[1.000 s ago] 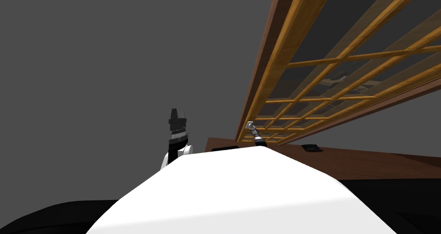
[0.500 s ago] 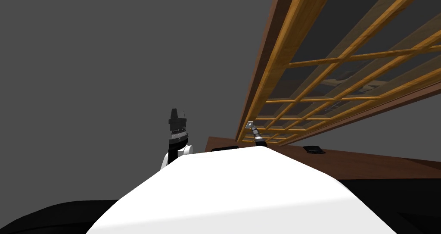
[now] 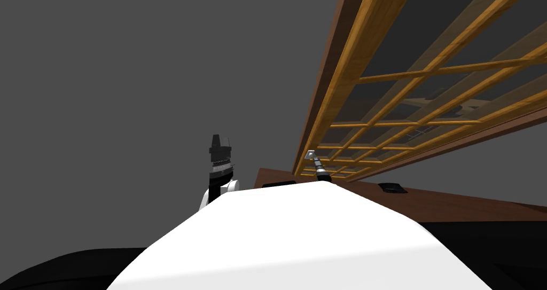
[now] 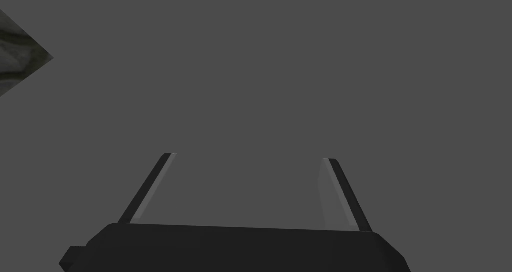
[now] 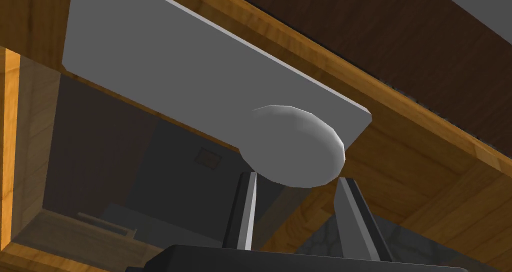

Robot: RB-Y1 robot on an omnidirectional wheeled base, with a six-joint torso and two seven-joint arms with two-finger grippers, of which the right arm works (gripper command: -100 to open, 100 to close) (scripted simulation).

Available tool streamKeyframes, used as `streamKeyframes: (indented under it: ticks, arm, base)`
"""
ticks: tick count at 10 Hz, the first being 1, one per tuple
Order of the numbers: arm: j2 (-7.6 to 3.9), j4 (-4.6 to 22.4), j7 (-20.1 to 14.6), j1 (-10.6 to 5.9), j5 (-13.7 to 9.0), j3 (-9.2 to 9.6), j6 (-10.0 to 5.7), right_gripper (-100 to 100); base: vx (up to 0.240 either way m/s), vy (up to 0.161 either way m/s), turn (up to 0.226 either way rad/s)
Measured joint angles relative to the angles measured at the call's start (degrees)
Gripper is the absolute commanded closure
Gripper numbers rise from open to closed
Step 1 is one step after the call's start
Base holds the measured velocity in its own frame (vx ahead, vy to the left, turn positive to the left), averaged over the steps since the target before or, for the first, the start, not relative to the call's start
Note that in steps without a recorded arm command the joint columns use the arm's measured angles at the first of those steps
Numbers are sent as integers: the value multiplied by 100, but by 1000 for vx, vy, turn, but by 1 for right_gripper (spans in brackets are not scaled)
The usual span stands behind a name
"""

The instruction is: Pull the door open

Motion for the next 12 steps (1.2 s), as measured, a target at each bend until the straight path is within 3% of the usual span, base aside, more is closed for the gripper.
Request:
streamKeyframes:
  ticks: [12]
  arm:
    - [-77,238,-1664,-150,-566,126,5,100]
  base:
    - [-32,-9,51]
